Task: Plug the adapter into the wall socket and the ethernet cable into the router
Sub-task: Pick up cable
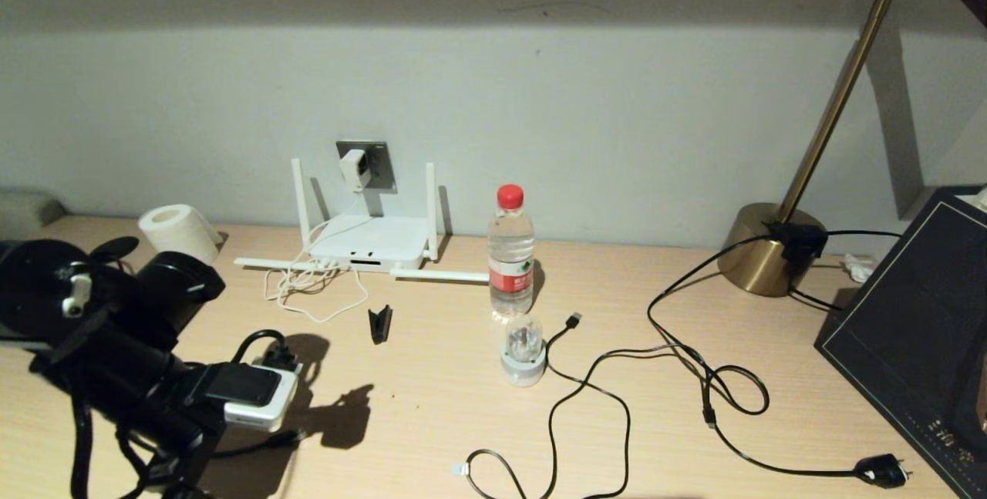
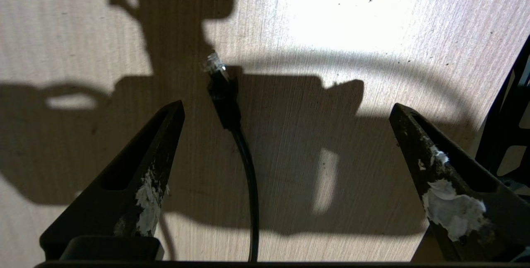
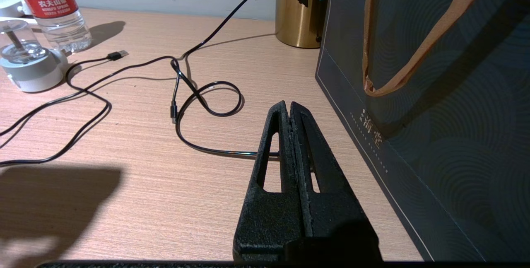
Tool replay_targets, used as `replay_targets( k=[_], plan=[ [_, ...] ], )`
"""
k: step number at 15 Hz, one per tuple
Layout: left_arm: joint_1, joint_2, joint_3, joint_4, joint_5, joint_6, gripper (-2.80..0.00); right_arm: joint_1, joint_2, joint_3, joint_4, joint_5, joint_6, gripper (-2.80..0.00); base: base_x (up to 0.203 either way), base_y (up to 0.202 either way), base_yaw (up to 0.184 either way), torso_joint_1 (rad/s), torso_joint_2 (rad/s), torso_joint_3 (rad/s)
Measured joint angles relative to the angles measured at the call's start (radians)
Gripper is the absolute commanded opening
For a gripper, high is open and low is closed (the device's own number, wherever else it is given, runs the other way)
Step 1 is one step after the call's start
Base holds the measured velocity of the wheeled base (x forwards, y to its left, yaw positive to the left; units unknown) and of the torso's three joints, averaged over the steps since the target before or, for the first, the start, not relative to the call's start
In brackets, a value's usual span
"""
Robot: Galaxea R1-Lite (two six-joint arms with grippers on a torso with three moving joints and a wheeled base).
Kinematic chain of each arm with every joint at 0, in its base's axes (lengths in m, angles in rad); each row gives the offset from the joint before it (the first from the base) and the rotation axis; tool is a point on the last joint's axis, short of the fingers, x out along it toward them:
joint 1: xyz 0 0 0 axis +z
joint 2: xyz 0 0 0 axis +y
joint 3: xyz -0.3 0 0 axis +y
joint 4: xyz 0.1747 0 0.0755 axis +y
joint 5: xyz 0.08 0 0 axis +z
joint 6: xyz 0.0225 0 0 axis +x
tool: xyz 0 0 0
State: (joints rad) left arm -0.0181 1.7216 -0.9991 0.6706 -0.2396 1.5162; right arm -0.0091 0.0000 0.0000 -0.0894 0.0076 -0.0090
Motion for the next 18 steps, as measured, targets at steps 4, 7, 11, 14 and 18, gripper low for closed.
replay_targets(
  k=[4, 7, 11, 14, 18],
  plan=[
    [0.000, 0.045, 0.001, -0.031, 0.003, 0.001, 0.00, 0.000, 0.000, 0.000, 0.000, 0.000, 0.000, -2.80, 0.000, 0.000, 0.000, 0.000, 0.00, 0.000],
    [0.003, 0.077, 0.000, -0.064, 0.011, 0.001, 0.00, 0.000, 0.000, 0.000, 0.000, -0.001, 0.000, -2.80, 0.000, 0.000, 0.000, 0.000, 0.00, 0.000],
    [0.007, 0.107, -0.012, -0.080, 0.026, 0.000, 0.00, 0.000, 0.000, 0.000, 0.000, 0.000, 0.000, -2.80, 0.000, 0.000, 0.000, 0.000, 0.00, 0.000],
    [0.018, 0.120, -0.014, -0.084, 0.032, 0.002, 0.00, 0.000, 0.000, 0.000, 0.000, 0.000, 0.000, -2.80, 0.000, 0.000, 0.000, 0.000, 0.00, 0.000],
    [0.025, 0.126, -0.013, -0.080, 0.031, 0.002, -2.80, 0.000, 0.000, 0.000, 0.000, 0.000, 0.000, -2.80, 0.000, 0.000, 0.000, 0.000, 0.00, 0.000]
  ],
)
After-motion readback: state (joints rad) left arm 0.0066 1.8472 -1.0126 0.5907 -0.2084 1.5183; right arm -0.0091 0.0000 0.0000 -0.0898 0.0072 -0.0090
